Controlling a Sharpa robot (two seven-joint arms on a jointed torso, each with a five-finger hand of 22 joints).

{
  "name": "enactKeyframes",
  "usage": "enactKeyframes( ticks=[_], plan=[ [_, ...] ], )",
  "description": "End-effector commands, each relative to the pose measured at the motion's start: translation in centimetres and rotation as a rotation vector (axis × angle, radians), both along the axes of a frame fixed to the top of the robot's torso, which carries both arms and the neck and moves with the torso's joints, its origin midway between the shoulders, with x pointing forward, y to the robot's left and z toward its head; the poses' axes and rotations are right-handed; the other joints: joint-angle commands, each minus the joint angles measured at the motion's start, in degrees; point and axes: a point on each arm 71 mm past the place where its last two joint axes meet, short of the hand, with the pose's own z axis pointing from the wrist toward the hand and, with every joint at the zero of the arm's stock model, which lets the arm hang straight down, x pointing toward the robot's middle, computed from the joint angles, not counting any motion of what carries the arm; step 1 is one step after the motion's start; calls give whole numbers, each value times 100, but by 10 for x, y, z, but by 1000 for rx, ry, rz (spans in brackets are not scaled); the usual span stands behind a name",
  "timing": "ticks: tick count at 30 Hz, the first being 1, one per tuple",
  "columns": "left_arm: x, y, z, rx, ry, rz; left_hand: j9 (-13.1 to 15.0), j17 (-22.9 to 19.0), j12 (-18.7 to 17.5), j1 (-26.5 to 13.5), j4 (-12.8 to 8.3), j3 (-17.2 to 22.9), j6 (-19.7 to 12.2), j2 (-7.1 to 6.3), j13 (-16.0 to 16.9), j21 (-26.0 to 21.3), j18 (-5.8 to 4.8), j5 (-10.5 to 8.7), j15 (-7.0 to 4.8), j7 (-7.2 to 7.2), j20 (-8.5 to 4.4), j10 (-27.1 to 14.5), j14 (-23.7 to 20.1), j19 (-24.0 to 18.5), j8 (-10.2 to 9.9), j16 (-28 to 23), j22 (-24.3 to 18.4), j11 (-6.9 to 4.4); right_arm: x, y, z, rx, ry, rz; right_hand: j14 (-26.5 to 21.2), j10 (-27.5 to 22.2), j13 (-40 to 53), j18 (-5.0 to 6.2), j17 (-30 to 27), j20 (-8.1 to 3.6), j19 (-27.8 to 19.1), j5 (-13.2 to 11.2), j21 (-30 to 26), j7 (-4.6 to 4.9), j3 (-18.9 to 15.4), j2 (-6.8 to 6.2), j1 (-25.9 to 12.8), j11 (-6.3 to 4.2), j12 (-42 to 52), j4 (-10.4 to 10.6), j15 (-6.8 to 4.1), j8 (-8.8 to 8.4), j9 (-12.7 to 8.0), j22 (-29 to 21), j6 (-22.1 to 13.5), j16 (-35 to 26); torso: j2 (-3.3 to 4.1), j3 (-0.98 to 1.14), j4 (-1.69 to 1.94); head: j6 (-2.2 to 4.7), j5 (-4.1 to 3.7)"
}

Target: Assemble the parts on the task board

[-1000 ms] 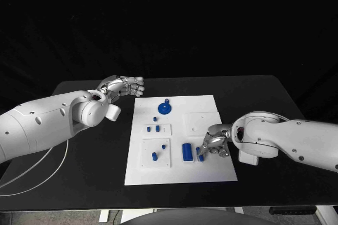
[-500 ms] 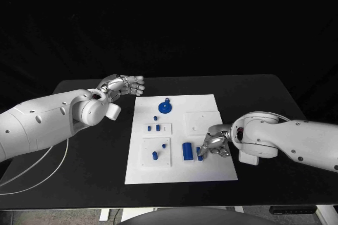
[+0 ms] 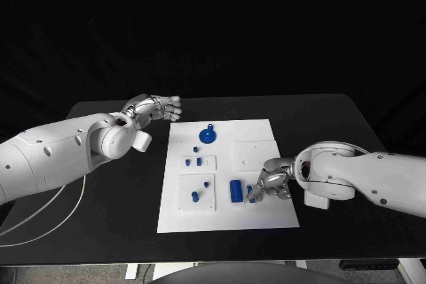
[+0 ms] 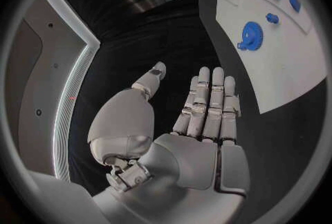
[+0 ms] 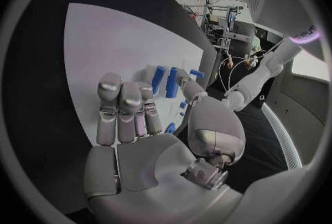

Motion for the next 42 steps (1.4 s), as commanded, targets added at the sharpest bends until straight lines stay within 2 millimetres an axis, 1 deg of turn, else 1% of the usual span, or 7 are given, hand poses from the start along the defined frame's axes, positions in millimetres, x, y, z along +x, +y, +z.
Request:
enactKeyframes(
  ticks=[1, 4, 10, 12, 14, 27, 42],
  plan=[
    [-1, -2, 1, -5, -6, -20, -6, 10, -1, -45, 27, -4, -34, 22, -10, -23, 27, 14, 12, -21, -5, -4, 41, 20, 28, -22, 7, -28, -5, 4, -1, 17, 26, 66, -4, -24, 10, 250, 10, -54, 3, -6, 25, 1, -30, -30, 364, -4, -10, -47, -20, 17, 10, 63, -25, -33, 1, 1, -4, 6, -6],
    [-1, -3, 1, -5, -6, -21, -6, 12, -1, -44, 26, -4, -34, 22, -10, -23, 27, 14, 12, -21, -5, -5, 41, 19, 29, -23, 8, -28, -5, 2, -2, -1, 15, 76, -5, -21, 11, 250, 13, -44, -4, -12, 21, 7, -131, 6, 768, -4, -12, -50, -13, 20, 10, 60, -18, -35, 1, -1, -8, 8, -12],
    [-1, -2, 1, -3, -6, -20, -7, 14, -1, -41, 25, -3, -34, 22, -10, -24, 27, 15, 11, -21, -5, -4, 41, 19, 29, -25, 9, -29, -4, 1, -5, -26, 2, 63, -4, -8, 8, 250, 13, -26, 0, -22, 12, 3, -183, 117, 898, -7, -15, -41, -14, 24, 5, 52, 3, -39, 3, 2, 0, -3, -22],
    [-1, -2, 1, -2, -5, -20, -7, 15, -1, -40, 25, -3, -34, 22, -10, -25, 27, 15, 11, -21, -6, -4, 41, 19, 29, -26, 10, -29, -4, 0, -6, -33, 3, 57, -3, -3, 6, 250, 12, -23, 5, -30, 9, 2, -163, 168, 902, -9, -16, -10, -16, 27, 5, 47, 11, -40, 4, 3, 2, -10, -18],
    [-1, -2, 1, -2, -5, -21, -7, 17, -1, -34, 22, -1, -34, 21, -11, -26, 28, 17, 11, -21, -6, -4, 42, 19, 29, -28, 11, -29, -4, 0, -7, -36, 8, 59, 0, 7, 2, 248, 11, -12, 15, -30, 1, 0, -134, 360, 833, -10, -18, 83, -17, 31, 5, 38, 22, -42, 6, 4, 4, -22, -15],
    [-1, -1, 1, 0, -4, -19, -8, 25, -1, -26, 18, 1, -34, 17, -11, -29, 27, 17, 10, -22, -6, -3, 43, 19, 31, -34, 15, -29, -2, -2, -10, -43, 7, 35, 2, 22, -3, 250, 11, 14, 17, -30, -11, -6, -94, 618, 566, -16, -28, 246, -21, 24, -7, 31, 39, -45, 0, 1, -1, -34, 2],
    [-1, -1, 1, 0, -4, -20, -8, 35, 2, -14, 15, 6, -30, 19, -11, -32, 27, 20, 10, -23, -7, 2, 45, 20, 35, -41, 19, -31, 2, 2, -15, -64, 7, 27, 10, 46, 3, 250, 16, 9, 29, -30, 4, -15, 270, 700, 706, -25, -20, 220, -27, 32, -12, 43, 72, -37, 1, -2, 1, -61, 4]
  ],
)
